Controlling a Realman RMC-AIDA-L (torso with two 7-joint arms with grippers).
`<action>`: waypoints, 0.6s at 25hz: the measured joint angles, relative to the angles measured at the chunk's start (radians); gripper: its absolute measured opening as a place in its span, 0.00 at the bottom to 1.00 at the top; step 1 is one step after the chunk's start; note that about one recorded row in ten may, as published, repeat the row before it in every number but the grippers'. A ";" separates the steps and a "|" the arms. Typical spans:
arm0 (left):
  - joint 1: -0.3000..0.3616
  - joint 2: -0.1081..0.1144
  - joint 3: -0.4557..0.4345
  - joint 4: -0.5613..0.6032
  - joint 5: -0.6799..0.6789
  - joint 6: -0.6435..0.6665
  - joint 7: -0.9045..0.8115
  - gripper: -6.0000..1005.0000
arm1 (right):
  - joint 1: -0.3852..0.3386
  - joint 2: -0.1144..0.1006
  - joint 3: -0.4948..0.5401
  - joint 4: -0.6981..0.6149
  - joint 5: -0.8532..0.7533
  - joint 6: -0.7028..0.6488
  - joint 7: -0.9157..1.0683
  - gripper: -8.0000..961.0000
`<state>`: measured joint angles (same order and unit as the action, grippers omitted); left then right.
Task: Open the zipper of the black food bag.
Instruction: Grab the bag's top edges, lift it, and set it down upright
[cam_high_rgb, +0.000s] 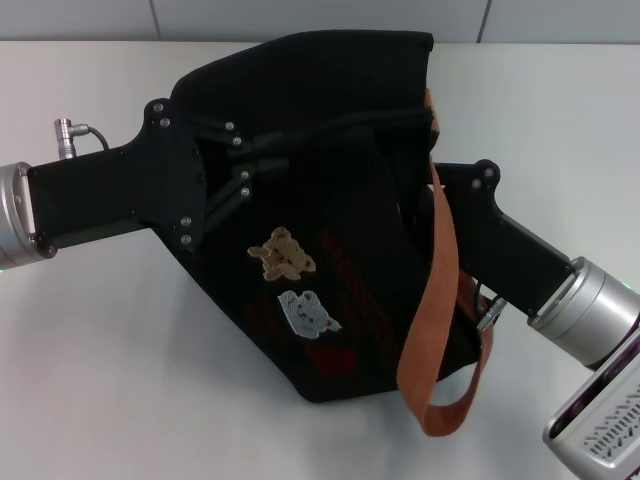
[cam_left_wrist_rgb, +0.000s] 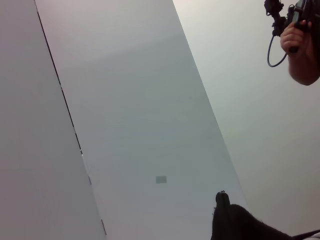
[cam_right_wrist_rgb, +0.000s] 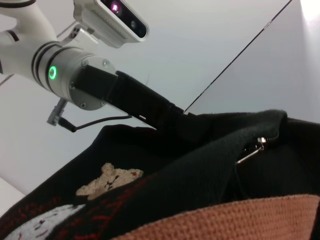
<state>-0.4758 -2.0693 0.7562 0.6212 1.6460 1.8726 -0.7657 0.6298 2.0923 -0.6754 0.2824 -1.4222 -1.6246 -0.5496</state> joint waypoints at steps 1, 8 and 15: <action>0.000 0.000 0.001 0.000 0.000 0.001 0.000 0.09 | 0.001 0.000 0.001 0.002 -0.003 0.000 0.000 0.14; 0.000 0.000 0.002 0.000 0.000 0.002 0.000 0.09 | 0.002 0.000 0.003 0.006 -0.010 0.002 0.000 0.01; 0.009 0.003 -0.006 0.000 -0.005 0.003 0.013 0.09 | -0.019 0.000 0.026 -0.001 -0.011 0.002 0.000 0.01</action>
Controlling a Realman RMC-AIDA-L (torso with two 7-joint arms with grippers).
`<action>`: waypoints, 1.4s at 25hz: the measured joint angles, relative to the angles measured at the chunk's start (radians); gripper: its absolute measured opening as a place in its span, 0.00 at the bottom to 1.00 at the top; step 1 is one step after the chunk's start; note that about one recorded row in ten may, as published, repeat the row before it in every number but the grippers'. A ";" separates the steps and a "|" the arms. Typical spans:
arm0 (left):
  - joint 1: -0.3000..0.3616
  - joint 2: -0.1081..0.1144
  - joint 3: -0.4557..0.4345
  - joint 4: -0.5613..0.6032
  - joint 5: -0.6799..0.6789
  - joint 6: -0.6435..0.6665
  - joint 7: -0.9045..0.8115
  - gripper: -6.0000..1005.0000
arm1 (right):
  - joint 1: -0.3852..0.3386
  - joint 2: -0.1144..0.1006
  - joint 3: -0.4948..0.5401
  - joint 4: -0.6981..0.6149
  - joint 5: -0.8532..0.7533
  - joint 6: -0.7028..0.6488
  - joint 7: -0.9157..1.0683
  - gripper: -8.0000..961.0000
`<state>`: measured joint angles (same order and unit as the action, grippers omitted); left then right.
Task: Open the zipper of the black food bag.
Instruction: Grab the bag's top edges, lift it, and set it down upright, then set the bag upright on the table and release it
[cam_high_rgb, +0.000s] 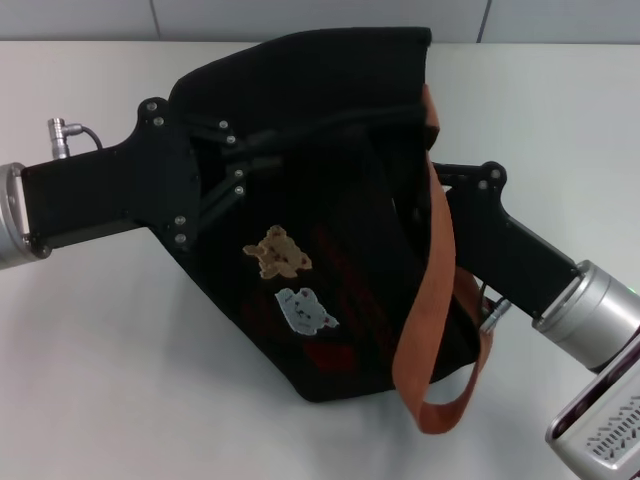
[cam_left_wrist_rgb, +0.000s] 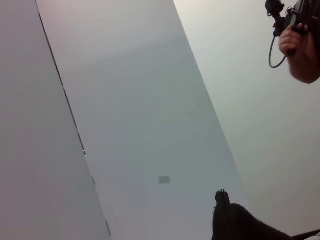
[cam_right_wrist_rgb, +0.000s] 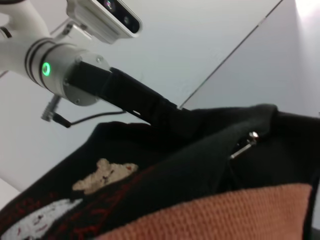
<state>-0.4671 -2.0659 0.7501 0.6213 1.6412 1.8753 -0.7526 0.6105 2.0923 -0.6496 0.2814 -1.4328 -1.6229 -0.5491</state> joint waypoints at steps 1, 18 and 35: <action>0.006 0.000 -0.002 0.000 -0.002 0.001 0.008 0.09 | -0.006 0.000 0.004 -0.001 0.000 0.000 0.000 0.01; 0.080 0.009 -0.114 0.000 -0.006 0.000 0.019 0.09 | -0.138 0.000 0.034 -0.103 0.008 0.008 0.053 0.01; 0.156 0.013 -0.186 -0.009 -0.001 -0.027 0.019 0.09 | -0.168 -0.001 0.157 -0.160 0.010 -0.012 0.249 0.01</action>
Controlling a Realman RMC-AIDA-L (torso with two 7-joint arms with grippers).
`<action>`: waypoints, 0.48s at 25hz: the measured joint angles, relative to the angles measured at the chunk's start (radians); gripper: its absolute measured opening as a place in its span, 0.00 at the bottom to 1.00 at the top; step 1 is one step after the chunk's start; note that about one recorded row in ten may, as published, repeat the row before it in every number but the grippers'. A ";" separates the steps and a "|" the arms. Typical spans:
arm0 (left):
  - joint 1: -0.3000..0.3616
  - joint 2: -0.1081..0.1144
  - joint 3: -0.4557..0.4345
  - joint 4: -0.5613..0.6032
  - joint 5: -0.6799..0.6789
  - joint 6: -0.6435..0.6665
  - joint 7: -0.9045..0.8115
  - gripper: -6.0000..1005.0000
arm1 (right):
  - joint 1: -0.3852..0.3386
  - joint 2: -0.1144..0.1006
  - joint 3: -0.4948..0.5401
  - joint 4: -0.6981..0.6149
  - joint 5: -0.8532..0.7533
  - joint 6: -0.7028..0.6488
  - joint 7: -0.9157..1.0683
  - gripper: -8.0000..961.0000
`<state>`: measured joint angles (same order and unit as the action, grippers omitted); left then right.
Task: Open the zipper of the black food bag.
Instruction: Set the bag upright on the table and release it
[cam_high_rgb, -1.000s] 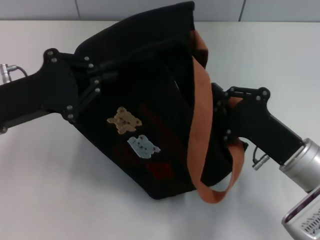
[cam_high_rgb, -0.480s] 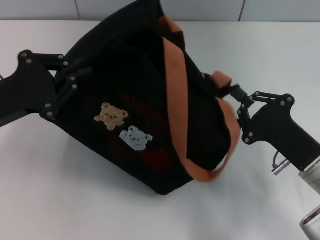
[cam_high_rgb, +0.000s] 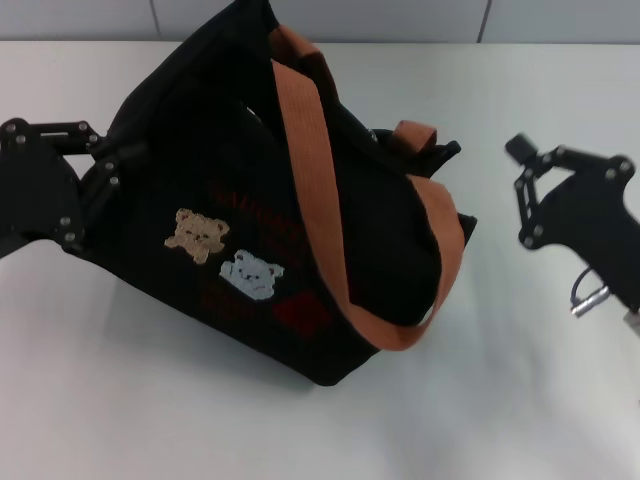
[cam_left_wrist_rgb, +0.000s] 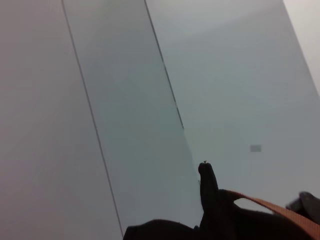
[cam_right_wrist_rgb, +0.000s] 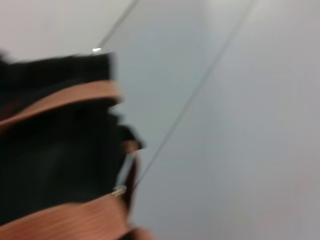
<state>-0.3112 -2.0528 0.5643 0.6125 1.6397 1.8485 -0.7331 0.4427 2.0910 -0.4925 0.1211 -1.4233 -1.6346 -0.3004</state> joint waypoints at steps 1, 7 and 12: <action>0.006 -0.002 0.000 -0.001 0.001 -0.003 0.000 0.09 | 0.005 0.000 0.013 -0.001 0.000 -0.003 0.032 0.01; 0.034 -0.008 0.000 -0.003 0.002 -0.005 0.006 0.09 | 0.045 -0.002 0.031 -0.029 -0.001 -0.039 0.220 0.04; 0.048 -0.009 -0.009 -0.052 -0.003 -0.018 0.005 0.09 | 0.074 -0.007 0.028 -0.107 -0.005 -0.047 0.500 0.09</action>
<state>-0.2635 -2.0619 0.5549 0.5607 1.6366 1.8305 -0.7280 0.5168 2.0840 -0.4649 0.0140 -1.4282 -1.6819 0.1992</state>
